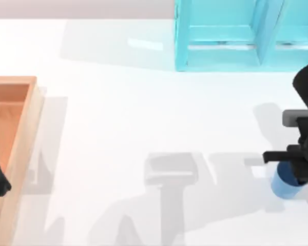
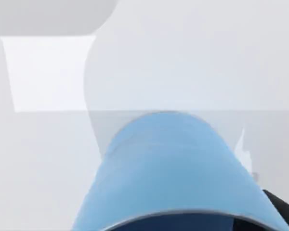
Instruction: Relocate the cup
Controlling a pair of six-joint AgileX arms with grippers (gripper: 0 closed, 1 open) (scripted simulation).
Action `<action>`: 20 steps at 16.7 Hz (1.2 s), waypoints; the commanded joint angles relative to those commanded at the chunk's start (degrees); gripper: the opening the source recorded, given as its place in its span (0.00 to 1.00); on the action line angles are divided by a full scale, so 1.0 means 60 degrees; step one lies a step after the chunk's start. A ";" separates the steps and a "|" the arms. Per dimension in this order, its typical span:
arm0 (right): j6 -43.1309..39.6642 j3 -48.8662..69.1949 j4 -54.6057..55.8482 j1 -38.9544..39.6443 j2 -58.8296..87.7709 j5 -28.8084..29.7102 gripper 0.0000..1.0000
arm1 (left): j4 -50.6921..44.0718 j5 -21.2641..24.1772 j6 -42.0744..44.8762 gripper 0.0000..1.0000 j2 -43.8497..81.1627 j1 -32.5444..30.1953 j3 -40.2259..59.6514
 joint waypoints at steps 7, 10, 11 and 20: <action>0.0000 0.0000 0.0000 0.0000 0.0000 0.0000 0.00 | 0.0000 0.0000 0.0000 1.00 0.0000 0.0000 0.0000; -0.0124 0.0113 -0.0070 -0.0138 0.0043 0.0001 0.00 | 0.0000 0.0000 0.0000 1.00 0.0000 0.0000 0.0000; -0.0342 0.0284 -0.0178 -0.0354 0.0133 -0.0001 0.00 | 0.0000 0.0000 0.0000 1.00 0.0000 0.0000 0.0000; -0.5649 0.3204 -0.2249 -0.5732 0.1408 0.0002 0.00 | 0.0000 0.0000 0.0000 1.00 0.0000 0.0000 0.0000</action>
